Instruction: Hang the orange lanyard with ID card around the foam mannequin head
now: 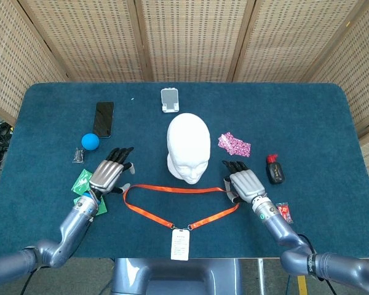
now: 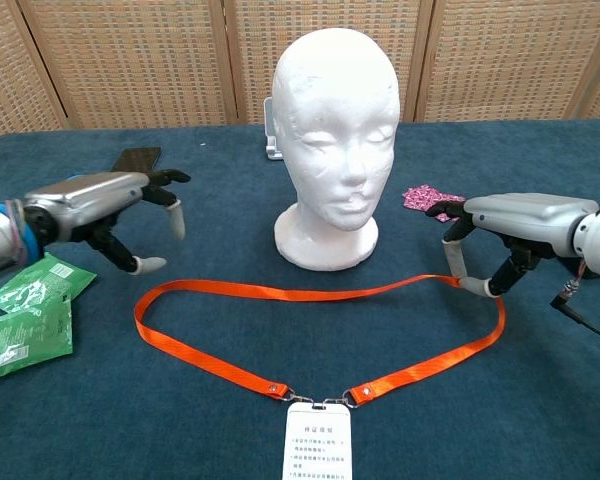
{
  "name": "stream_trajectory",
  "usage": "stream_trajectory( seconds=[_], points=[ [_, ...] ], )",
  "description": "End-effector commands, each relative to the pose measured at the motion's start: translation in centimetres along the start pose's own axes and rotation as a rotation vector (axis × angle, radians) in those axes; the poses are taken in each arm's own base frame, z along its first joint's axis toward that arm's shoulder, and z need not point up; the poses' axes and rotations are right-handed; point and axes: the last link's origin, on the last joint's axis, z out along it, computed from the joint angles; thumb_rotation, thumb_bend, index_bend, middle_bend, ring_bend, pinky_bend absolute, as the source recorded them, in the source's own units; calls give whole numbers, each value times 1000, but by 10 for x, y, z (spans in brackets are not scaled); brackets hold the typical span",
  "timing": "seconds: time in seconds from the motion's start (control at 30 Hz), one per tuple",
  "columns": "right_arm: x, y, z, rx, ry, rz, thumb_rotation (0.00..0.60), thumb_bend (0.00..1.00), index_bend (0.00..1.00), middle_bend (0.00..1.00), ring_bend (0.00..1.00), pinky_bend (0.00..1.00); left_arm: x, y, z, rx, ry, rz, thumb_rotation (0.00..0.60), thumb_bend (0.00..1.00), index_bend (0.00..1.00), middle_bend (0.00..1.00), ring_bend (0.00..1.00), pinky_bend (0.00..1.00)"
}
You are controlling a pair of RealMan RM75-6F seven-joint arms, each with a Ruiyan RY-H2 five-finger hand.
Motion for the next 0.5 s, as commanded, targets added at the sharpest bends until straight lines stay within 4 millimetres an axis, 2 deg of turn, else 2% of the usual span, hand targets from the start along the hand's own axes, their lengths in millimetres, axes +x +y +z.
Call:
stream_trajectory(
  seconds=[0.03,0.23,0.5],
  points=[
    [0,-1,0,6,0,-1,600,721,695,22,0,0,-9,12,14,-5,-32,2,600,356,457,0,0,0],
    [1,-3,1,12,0,1,600,722,697,24,0,0,-15,17,18,-7,-48,0,600,356,481,0,0,0],
    [0,-5,3,14,3,-1,600,723,698,25,0,0,-23,19,10,-26,-81,-6,600,356,513,0,0,0]
  ],
)
